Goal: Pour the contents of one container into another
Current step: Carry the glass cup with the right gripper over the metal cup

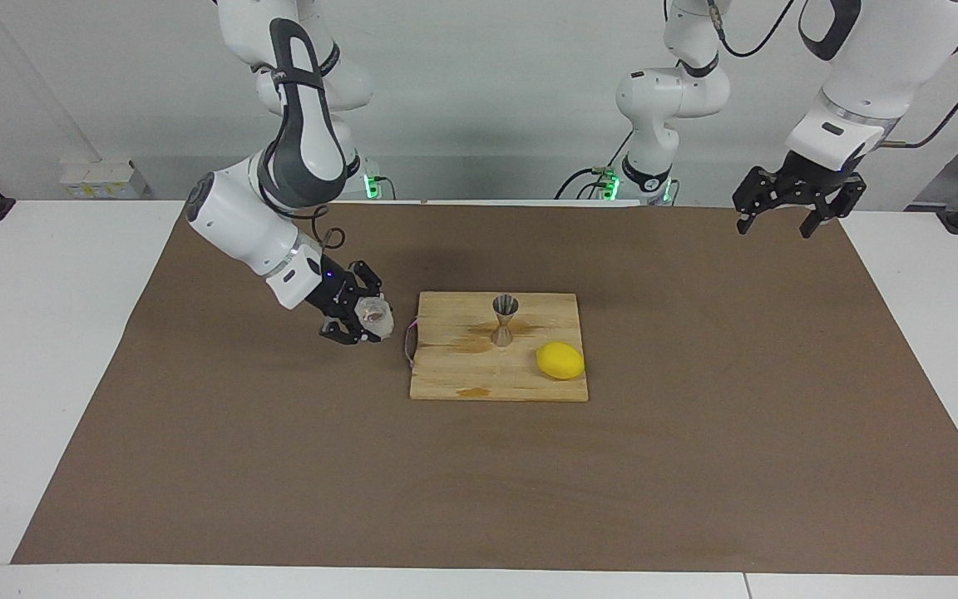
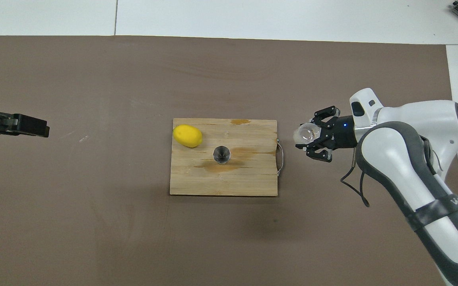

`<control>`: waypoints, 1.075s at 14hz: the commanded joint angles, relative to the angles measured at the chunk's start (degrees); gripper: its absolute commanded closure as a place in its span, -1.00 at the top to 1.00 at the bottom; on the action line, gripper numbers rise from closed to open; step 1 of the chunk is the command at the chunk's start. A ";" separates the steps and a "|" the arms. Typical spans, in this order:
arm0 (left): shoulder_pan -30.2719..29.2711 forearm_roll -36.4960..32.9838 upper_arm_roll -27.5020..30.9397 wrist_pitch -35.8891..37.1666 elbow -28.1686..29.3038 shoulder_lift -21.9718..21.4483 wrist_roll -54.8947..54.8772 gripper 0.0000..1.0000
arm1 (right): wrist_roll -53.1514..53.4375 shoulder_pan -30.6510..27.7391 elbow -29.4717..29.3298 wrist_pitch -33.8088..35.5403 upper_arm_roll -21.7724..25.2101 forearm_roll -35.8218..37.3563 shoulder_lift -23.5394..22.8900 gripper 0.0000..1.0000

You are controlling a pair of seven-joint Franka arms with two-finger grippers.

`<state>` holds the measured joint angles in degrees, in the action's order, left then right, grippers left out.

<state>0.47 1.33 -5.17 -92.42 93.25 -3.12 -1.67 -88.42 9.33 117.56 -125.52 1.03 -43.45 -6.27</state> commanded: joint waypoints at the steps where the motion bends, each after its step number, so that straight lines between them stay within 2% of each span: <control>1: 0.41 -0.80 0.16 1.01 -1.41 0.75 1.06 1.00 | 5.35 2.17 -0.48 -0.26 -0.23 2.92 2.05 0.19; 12: 0.50 -1.07 0.16 0.57 -1.49 1.01 1.14 1.00 | 28.72 14.04 -4.61 -2.81 -0.32 25.84 1.62 0.20; 15: 0.50 -1.07 0.16 0.48 -1.49 1.01 1.23 1.00 | 32.60 16.50 -6.54 -2.89 -0.32 29.03 0.13 0.20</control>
<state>0.47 1.33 -5.15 -92.45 93.25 -2.94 -1.57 -58.77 24.64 113.31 -128.07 0.66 -16.88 -4.48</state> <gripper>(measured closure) 0.000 0.401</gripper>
